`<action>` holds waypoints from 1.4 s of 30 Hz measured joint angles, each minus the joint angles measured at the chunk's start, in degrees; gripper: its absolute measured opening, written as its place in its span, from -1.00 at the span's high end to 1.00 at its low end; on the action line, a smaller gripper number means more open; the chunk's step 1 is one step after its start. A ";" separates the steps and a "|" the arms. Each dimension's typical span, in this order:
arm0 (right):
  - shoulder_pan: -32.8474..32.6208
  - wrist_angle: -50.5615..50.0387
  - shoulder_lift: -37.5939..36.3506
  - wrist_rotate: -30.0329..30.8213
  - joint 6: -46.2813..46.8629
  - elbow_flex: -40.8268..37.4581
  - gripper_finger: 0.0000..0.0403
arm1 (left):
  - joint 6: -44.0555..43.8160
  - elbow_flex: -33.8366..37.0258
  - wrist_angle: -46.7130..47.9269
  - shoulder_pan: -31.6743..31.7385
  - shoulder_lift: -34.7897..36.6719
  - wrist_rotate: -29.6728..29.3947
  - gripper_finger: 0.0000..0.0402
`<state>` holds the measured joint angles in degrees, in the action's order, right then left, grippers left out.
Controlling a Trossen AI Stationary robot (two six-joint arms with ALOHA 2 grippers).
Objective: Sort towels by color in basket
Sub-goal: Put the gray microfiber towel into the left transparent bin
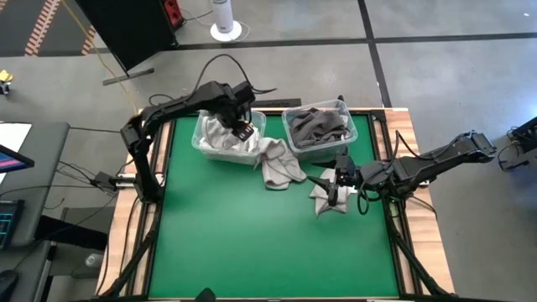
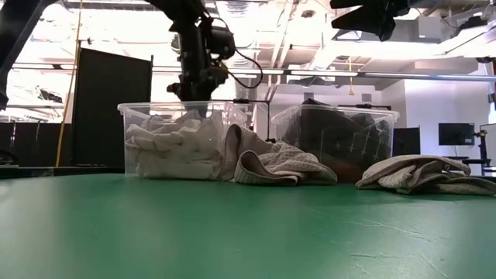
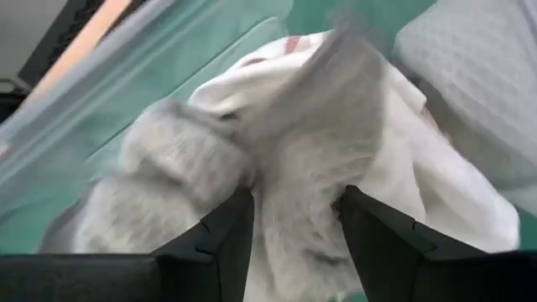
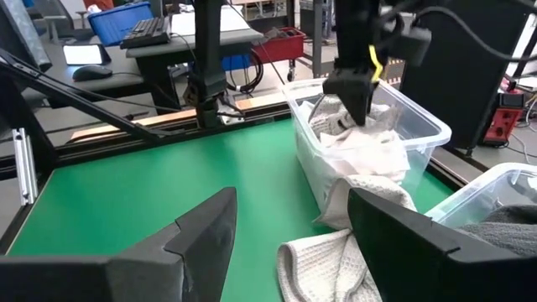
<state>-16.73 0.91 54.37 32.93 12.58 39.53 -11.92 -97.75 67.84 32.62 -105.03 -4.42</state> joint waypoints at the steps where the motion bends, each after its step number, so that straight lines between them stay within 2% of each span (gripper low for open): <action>1: 0.00 0.00 0.00 0.00 0.00 0.00 -0.35 | -0.01 -1.36 1.85 0.00 0.00 -0.23 0.15; 6: 0.58 -0.01 0.00 0.02 -0.06 0.00 -0.35 | -0.56 -7.28 10.35 -0.01 0.07 -3.21 0.15; 9: 0.81 -0.05 0.07 0.06 -0.09 0.00 -0.35 | -0.57 -7.55 13.70 -0.02 0.07 -6.97 0.15; 13: 0.79 -0.07 0.28 0.07 -0.17 0.00 -0.35 | 0.02 -4.02 12.37 0.00 0.07 -8.51 0.14; 19: 0.81 0.23 0.28 0.08 -0.15 0.00 -0.35 | 0.26 5.17 3.28 0.21 0.04 -7.99 0.03; 22: 0.81 0.69 0.28 0.07 -0.42 0.00 -0.35 | -0.30 10.35 -3.11 1.23 0.02 -6.25 -0.02; 26: 0.81 0.74 0.28 0.07 -0.44 0.00 -0.35 | -2.65 17.11 -11.41 3.37 0.05 1.49 -0.03; 28: 0.81 0.82 0.28 0.07 -0.46 0.00 -0.35 | -3.64 19.77 -14.22 4.03 0.18 4.39 -0.03; 31: 0.81 0.85 0.28 0.07 -0.62 0.00 -0.35 | -4.21 21.71 -15.12 4.42 0.31 5.61 -0.02; 36: 0.81 0.87 0.28 0.07 -0.61 0.00 -0.35 | -3.68 19.31 -12.59 4.41 0.31 5.72 -0.02; 42: 0.81 0.86 0.28 0.07 -0.61 0.00 -0.35 | -2.21 9.20 -5.38 3.68 0.31 6.05 -0.02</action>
<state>-15.92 1.76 54.65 32.99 11.97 39.53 -14.14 -88.55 62.45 36.31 -104.73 1.63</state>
